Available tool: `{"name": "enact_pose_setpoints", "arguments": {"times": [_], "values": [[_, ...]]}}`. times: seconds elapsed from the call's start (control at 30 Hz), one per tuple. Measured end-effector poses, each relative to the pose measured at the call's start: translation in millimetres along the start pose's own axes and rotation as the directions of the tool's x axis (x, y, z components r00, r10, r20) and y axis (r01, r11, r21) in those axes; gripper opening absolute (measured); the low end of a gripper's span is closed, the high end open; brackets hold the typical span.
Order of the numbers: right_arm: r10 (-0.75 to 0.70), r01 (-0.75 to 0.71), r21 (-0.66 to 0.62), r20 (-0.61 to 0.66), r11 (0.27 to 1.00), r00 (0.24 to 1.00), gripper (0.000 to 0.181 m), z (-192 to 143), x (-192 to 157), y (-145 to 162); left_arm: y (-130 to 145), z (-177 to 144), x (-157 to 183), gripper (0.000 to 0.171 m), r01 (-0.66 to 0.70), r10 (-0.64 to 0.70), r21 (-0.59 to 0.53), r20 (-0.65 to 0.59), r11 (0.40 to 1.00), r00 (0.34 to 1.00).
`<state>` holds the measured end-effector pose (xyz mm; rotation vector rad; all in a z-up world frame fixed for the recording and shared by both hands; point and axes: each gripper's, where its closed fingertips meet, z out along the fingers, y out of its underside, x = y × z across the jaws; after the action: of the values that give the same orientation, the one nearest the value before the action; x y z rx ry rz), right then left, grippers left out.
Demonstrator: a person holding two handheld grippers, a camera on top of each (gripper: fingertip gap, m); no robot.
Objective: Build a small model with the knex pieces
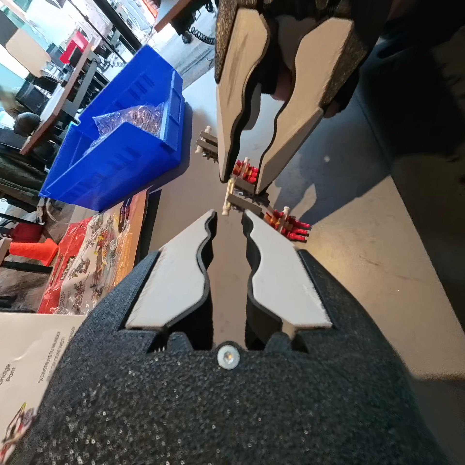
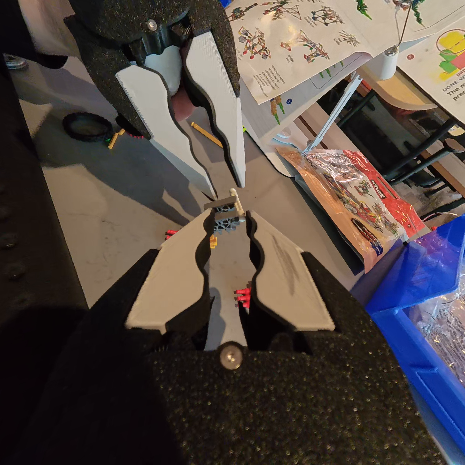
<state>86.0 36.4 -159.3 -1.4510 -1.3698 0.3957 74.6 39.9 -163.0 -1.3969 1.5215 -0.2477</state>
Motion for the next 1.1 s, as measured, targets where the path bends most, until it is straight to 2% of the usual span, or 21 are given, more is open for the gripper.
{"name": "enact_pose_setpoints", "arguments": {"times": [0.27, 0.47, 0.63, 1.1], "values": [[0.01, -0.01, 0.018, 0.043, 1.0, 0.999, 0.023, 0.8, -2.7, -2.3, 6.1, 4.5, -2.2, 0.005, -0.104, 0.105, -0.051, 0.012, 0.993, 0.994], [0.015, -0.017, 0.025, 0.078, 1.0, 0.997, 0.024, -0.3, -4.6, -2.3, 3.2, 3.1, -0.7, 0.004, -0.171, 0.171, -0.038, -0.012, 0.984, 0.985], [-0.011, 0.011, 0.007, 0.048, 1.0, 0.999, 0.028, -0.8, -4.8, -0.8, 0.8, 5.3, -1.3, 0.004, -0.209, 0.208, -0.035, -0.036, 0.977, 0.978], [-0.008, 0.008, -0.013, 0.01, 1.0, 1.0, 0.022, -0.1, -3.3, 0.3, 4.7, 9.6, -1.9, 0.004, -0.214, 0.211, -0.041, -0.065, 0.976, 0.975]]}}
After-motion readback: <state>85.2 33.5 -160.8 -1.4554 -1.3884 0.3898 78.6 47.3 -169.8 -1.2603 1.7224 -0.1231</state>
